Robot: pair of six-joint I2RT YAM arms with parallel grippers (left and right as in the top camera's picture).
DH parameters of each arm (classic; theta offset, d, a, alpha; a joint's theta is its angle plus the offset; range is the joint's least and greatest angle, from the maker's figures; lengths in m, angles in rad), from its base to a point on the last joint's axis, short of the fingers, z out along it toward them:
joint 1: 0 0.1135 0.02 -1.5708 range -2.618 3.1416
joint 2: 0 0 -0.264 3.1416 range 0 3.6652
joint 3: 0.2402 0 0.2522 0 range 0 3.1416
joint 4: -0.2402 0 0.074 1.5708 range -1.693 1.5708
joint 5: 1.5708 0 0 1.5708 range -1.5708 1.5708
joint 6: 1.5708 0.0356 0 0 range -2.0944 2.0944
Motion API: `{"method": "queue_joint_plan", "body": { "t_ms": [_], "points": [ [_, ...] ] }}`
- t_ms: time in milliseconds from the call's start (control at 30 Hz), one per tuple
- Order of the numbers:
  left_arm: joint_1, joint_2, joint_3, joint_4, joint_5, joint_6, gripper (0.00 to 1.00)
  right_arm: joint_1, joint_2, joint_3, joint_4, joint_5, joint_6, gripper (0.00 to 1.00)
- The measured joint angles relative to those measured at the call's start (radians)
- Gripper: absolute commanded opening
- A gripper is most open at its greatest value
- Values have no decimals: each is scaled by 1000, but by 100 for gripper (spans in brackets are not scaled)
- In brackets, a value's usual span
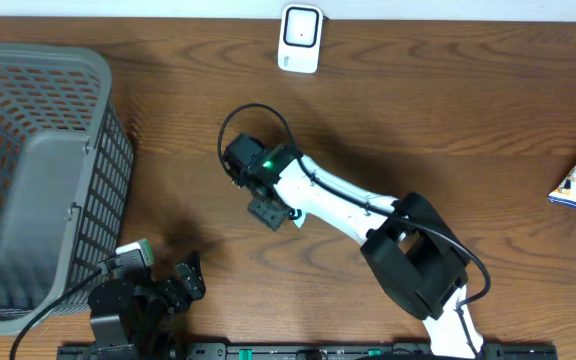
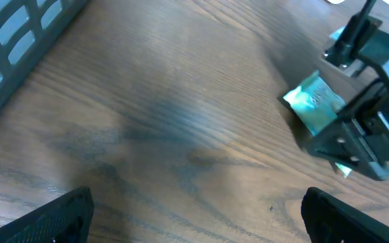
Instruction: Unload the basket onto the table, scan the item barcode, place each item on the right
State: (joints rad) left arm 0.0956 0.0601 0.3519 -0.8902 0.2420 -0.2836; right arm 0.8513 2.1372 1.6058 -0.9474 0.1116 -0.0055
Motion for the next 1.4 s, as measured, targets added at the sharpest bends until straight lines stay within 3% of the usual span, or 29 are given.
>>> {"method": "queue_joint_plan", "body": {
  "t_ms": [100, 167, 900, 1067, 1133, 1233, 1400],
  "points": [
    [0, 0, 0, 0, 0, 0, 98, -10, -3, 58, -18, 24, 35, 14],
    [0, 0, 0, 0, 0, 0, 98, -16, -13, 89, 0, 35, 52, 1],
    [0, 0, 0, 0, 0, 0, 98, -26, 40, 12, 95, -79, 127, 1],
    [0, 0, 0, 0, 0, 0, 98, -30, 63, 114, -4, -85, 97, 1],
    [0, 0, 0, 0, 0, 0, 98, -34, 71, 206, -81, -87, 92, 13],
    [0, 0, 0, 0, 0, 0, 98, -49, 62, 354, -185, -89, 72, 62],
    [0, 0, 0, 0, 0, 0, 98, -72, 2, 436, -301, -35, 21, 77]
  ]
}}
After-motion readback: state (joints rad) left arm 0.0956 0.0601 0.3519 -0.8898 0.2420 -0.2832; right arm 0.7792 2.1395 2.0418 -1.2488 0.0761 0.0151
